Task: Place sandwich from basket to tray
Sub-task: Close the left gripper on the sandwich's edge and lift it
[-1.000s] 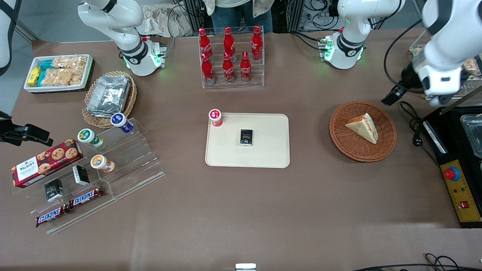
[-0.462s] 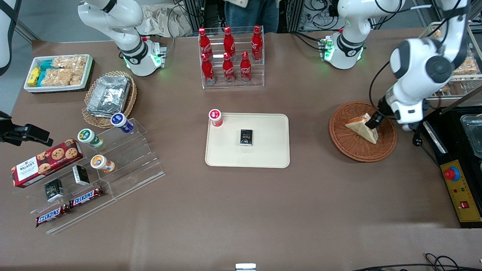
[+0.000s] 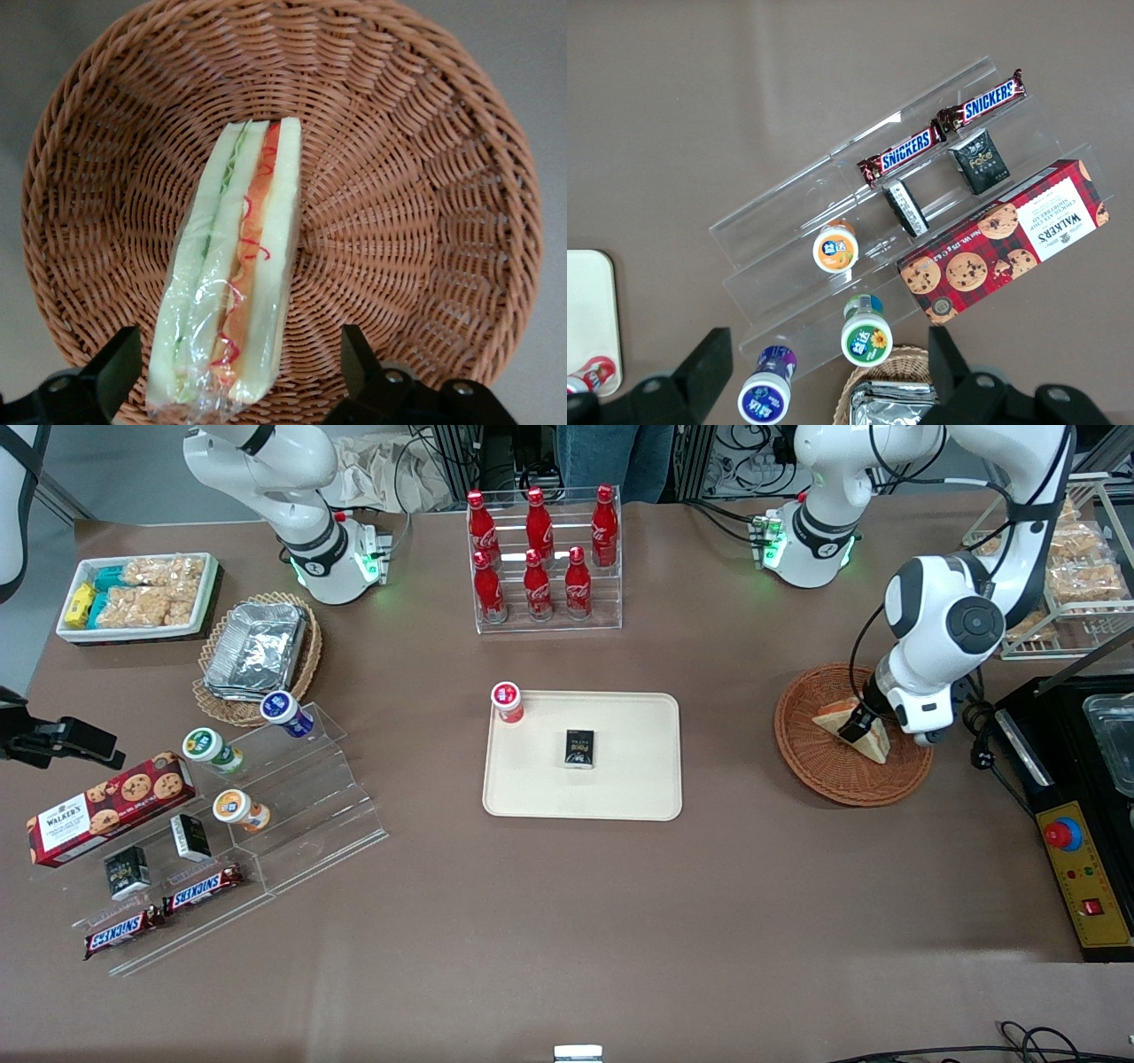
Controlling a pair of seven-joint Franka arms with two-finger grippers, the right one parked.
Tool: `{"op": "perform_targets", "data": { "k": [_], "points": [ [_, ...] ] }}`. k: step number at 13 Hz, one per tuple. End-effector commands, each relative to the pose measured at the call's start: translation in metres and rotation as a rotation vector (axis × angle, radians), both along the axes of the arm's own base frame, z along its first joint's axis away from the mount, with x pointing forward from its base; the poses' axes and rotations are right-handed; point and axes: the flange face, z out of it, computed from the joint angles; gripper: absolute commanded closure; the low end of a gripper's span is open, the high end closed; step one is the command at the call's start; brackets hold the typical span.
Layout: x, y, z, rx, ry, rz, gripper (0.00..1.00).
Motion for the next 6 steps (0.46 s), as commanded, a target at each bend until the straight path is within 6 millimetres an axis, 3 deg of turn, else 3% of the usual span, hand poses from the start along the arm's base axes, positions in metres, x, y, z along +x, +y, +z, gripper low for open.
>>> {"op": "perform_targets", "data": {
  "k": [1, 2, 3, 4, 5, 6],
  "points": [
    [0.0030, -0.0019, -0.0095, 0.016, -0.009, 0.011, 0.01],
    [0.0028, -0.0022, -0.0166, 0.015, 0.001, 0.011, 0.06],
    [0.0034, -0.0024, -0.0180, 0.022, -0.004, -0.002, 0.20],
    [0.0032, -0.0018, -0.0193, 0.024, -0.001, -0.004, 0.48],
    [0.0038, -0.0011, -0.0188, 0.024, -0.002, -0.003, 0.90],
    [0.0050, -0.0011, -0.0178, 0.024, -0.005, -0.004, 1.00]
  ]
}}
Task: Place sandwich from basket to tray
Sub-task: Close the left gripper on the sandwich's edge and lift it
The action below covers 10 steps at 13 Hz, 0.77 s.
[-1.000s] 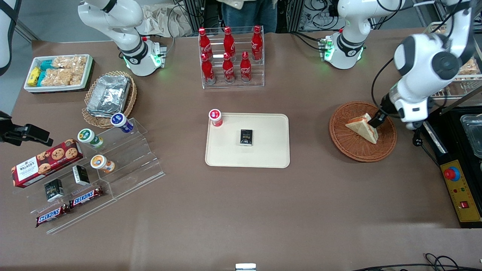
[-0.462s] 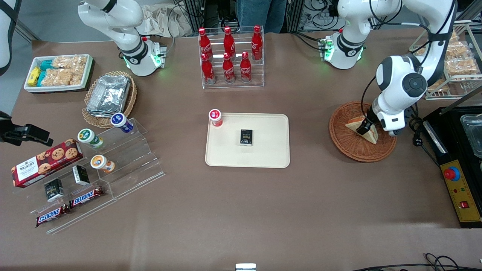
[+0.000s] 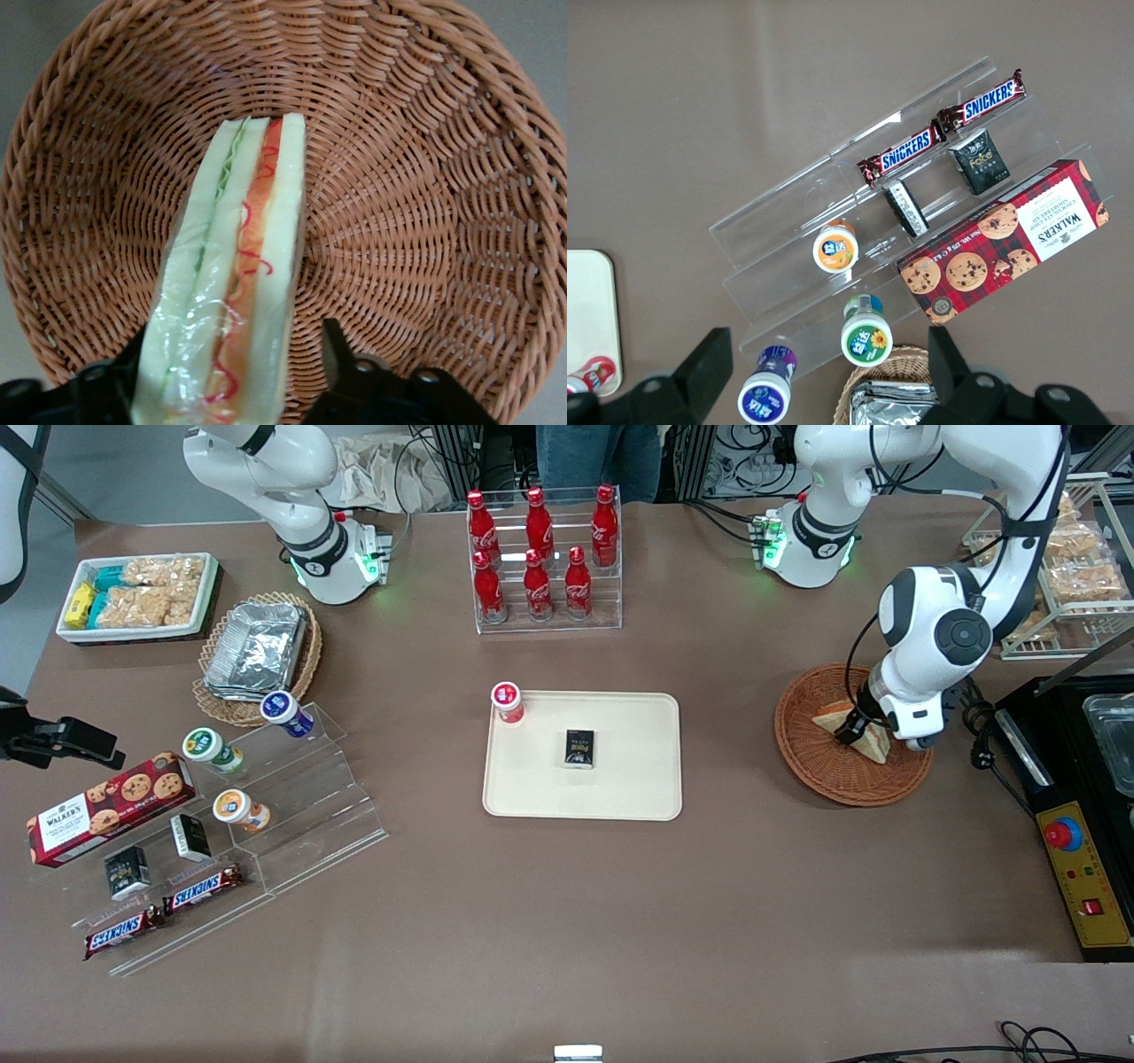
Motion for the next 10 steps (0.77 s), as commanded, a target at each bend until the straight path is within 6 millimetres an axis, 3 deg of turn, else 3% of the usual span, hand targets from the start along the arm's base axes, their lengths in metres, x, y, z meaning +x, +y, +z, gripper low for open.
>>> {"op": "perform_targets", "data": {
  "k": [1, 3, 7, 8, 9, 10],
  "points": [
    [0.006, 0.000, 0.006, 0.016, -0.024, -0.001, 1.00],
    [0.010, -0.003, 0.038, 0.031, -0.045, -0.037, 1.00],
    [0.017, -0.039, 0.152, 0.058, 0.049, -0.289, 1.00],
    [0.021, -0.053, 0.182, 0.045, 0.075, -0.376, 1.00],
    [0.024, -0.081, 0.209, 0.006, 0.098, -0.477, 1.00],
    [0.027, -0.107, 0.220, -0.034, 0.107, -0.538, 1.00]
  ]
}}
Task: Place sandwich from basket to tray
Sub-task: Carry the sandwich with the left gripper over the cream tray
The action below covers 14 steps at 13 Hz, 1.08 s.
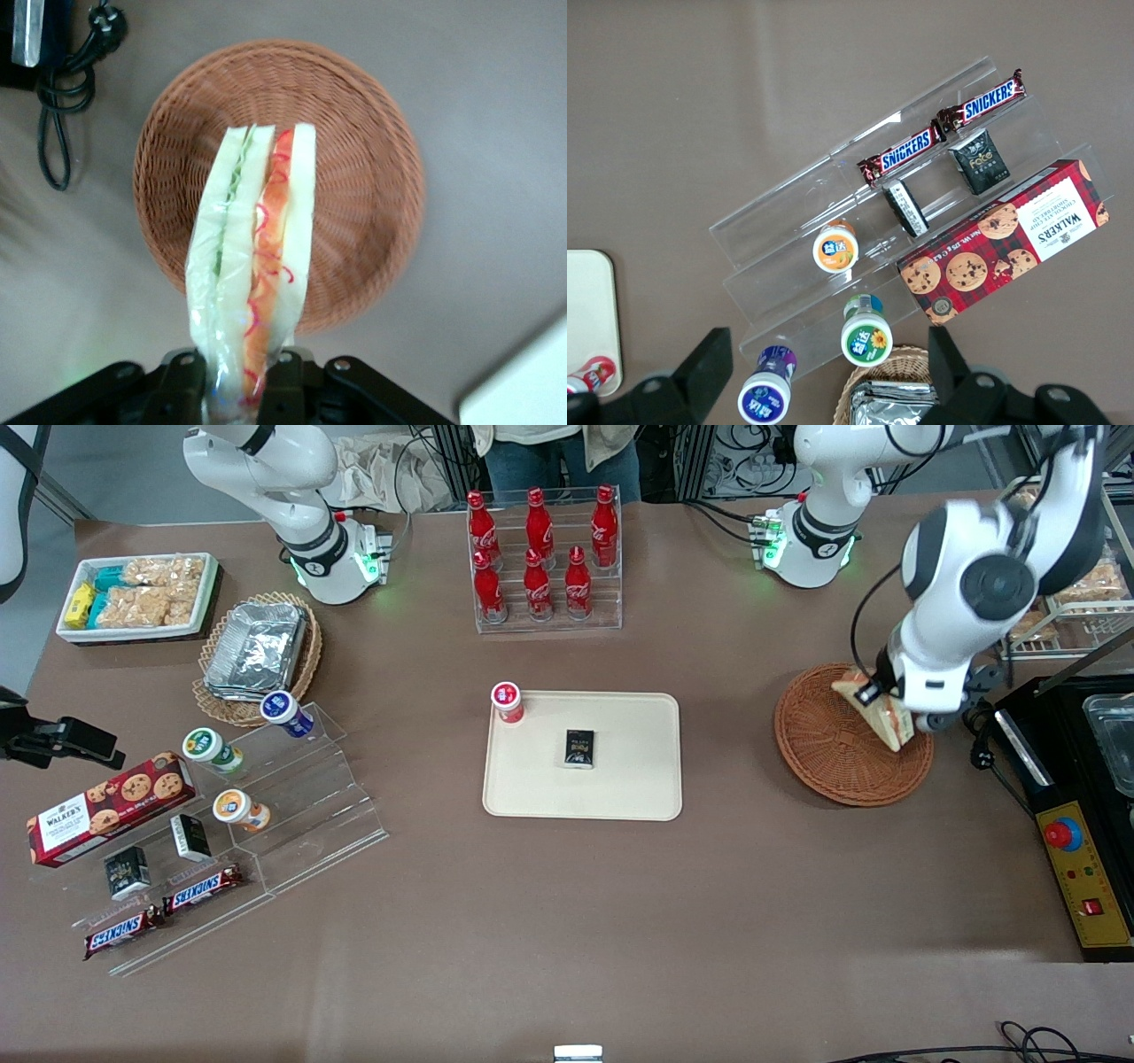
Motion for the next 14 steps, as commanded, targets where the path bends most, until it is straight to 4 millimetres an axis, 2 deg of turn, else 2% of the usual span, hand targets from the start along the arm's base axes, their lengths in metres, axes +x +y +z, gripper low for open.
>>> {"op": "perform_targets", "data": {
  "k": [1, 4, 6, 8, 11, 12, 14],
  "points": [
    [-0.001, -0.076, 0.024, -0.057, 0.048, -0.220, 1.00],
    [-0.014, -0.153, -0.018, -0.124, 0.089, -0.404, 1.00],
    [-0.012, -0.180, -0.033, -0.178, 0.067, -0.514, 1.00],
    [-0.025, -0.222, -0.043, -0.191, 0.029, -0.628, 1.00],
    [-0.025, -0.249, -0.083, -0.228, -0.020, -0.723, 1.00],
    [-0.026, -0.258, -0.098, -0.239, -0.030, -0.721, 1.00],
    [-0.020, -0.264, -0.127, -0.250, -0.039, -0.675, 1.00]
  ]
}}
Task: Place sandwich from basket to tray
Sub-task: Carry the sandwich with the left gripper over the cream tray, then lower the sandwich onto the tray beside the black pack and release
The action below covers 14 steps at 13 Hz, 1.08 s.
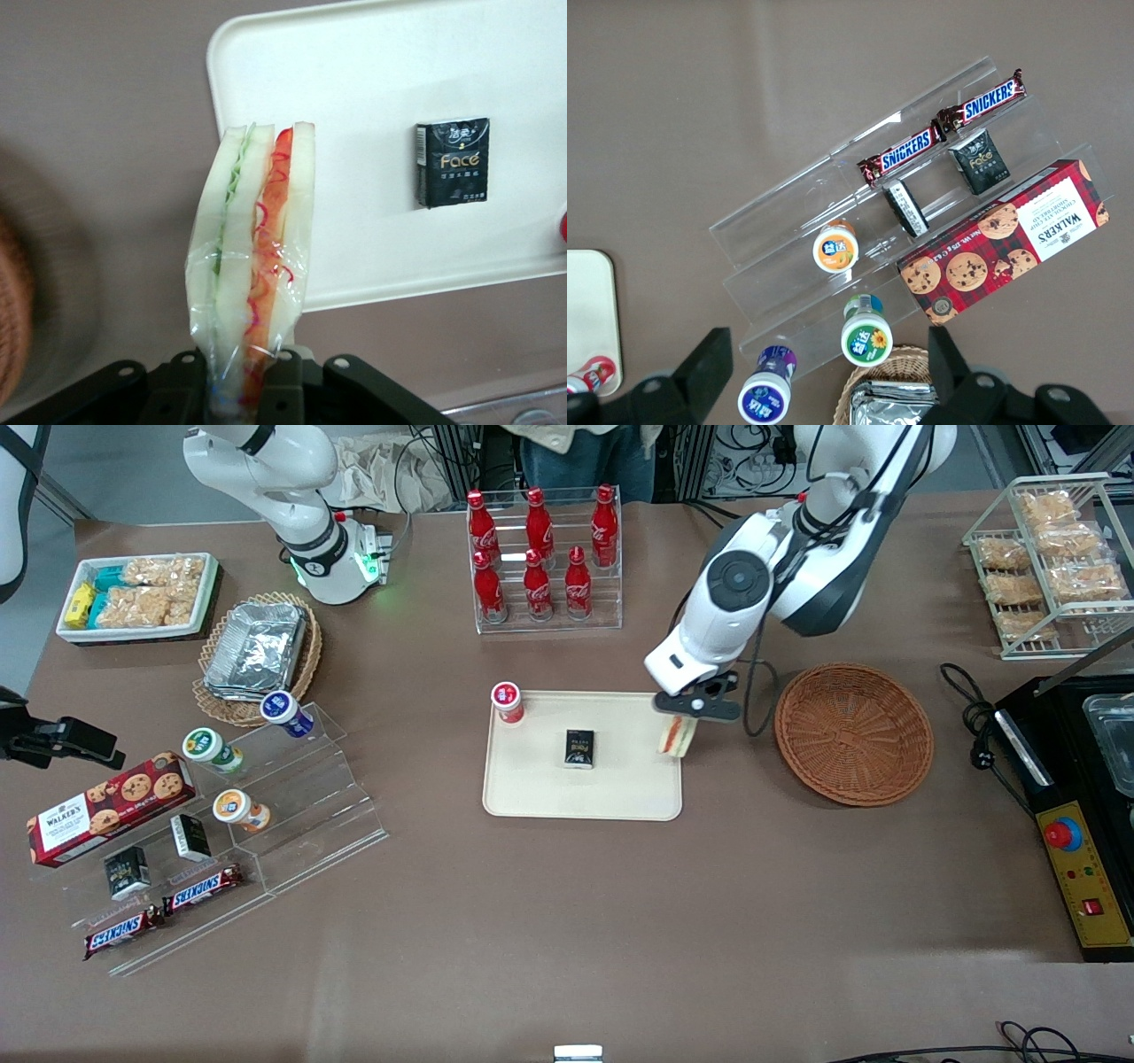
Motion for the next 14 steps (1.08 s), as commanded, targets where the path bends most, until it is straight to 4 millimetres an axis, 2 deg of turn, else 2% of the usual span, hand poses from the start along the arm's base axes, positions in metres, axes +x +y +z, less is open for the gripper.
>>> {"op": "perform_targets", "data": {
  "k": [1, 3, 7, 8, 9, 12, 13, 14],
  "points": [
    [0.009, -0.010, -0.037, -0.022, 0.000, 0.043, 1.00],
    [0.009, -0.018, -0.067, -0.011, 0.029, 0.124, 1.00],
    [0.004, -0.025, -0.087, 0.035, -0.005, 0.169, 1.00],
    [0.005, -0.024, -0.089, 0.040, -0.012, 0.143, 0.10],
    [0.006, -0.023, -0.090, 0.062, -0.034, 0.119, 0.00],
    [0.012, -0.024, -0.079, 0.066, -0.055, 0.112, 0.00],
    [0.014, -0.024, -0.064, 0.077, -0.057, 0.116, 0.00],
    [0.029, -0.023, -0.036, 0.089, -0.062, 0.137, 0.00]
  ]
}}
